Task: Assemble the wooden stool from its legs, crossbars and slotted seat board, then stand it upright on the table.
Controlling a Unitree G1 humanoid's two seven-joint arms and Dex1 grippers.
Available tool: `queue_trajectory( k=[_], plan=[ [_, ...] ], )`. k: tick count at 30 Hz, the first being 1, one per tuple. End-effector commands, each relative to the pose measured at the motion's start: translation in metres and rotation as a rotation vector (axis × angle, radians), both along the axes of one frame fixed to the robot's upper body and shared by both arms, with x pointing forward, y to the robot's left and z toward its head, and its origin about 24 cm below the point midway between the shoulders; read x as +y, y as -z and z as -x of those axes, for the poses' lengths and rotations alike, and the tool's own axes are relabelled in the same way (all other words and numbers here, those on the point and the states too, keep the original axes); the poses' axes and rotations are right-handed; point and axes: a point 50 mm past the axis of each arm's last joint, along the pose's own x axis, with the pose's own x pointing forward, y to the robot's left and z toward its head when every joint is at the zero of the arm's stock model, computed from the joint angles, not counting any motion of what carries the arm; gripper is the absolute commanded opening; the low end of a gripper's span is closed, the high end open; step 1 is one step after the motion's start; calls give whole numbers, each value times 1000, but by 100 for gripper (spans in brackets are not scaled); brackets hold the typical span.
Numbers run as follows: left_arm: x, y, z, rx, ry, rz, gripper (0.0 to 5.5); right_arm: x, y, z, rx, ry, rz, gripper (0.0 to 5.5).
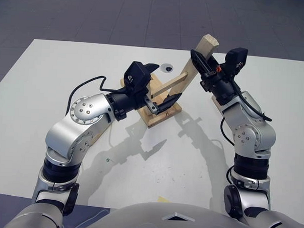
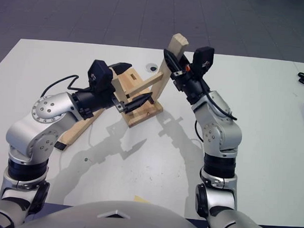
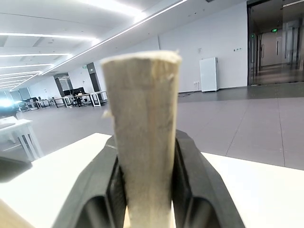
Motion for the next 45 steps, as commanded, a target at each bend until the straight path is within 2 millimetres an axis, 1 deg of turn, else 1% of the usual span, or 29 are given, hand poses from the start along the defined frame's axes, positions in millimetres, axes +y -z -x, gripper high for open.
queue_trajectory(
  k=[1, 8, 12, 16, 18, 22, 25, 29, 33, 35, 40, 42, 45],
  plan=[
    [-4, 7, -3, 32, 14, -29, 540, 28, 27, 11, 140, -189, 46, 101],
    [0, 7, -5, 21, -8, -33, 540, 27, 44, 8, 192, -133, 32, 101],
    [1, 7, -6, 19, -5, -41, 540, 27, 40, 7, 227, -124, -82, 101],
    [1, 8, -6, 20, -1, -42, 540, 27, 38, 5, 254, -114, -114, 101],
    [1, 8, -6, 19, 0, -40, 540, 26, 41, 4, 242, -103, -35, 101],
    [3, 7, -7, 14, -8, -48, 540, 25, 56, 7, 246, -70, 187, 101],
    [3, 9, -7, 16, -13, -58, 540, 25, 63, 7, 284, -58, 237, 102],
    [3, 10, -7, 15, -15, -59, 540, 23, 82, 10, 394, -67, 318, 103],
    [3, 11, -7, 18, -18, -66, 540, 13, 97, 14, 376, -64, 529, 106],
    [4, 12, -6, 16, -17, -78, 540, 8, 100, 15, 368, -52, 588, 110],
    [3, 8, -6, 12, -10, -57, 540, 4, 105, 16, 372, -37, 651, 116],
    [4, 7, -9, 11, -26, -55, 540, 1, 102, 12, 363, 16, 579, 117],
    [12, 5, -14, -5, -90, -56, 540, -11, 94, 8, 313, 134, 509, 118]
  ],
)
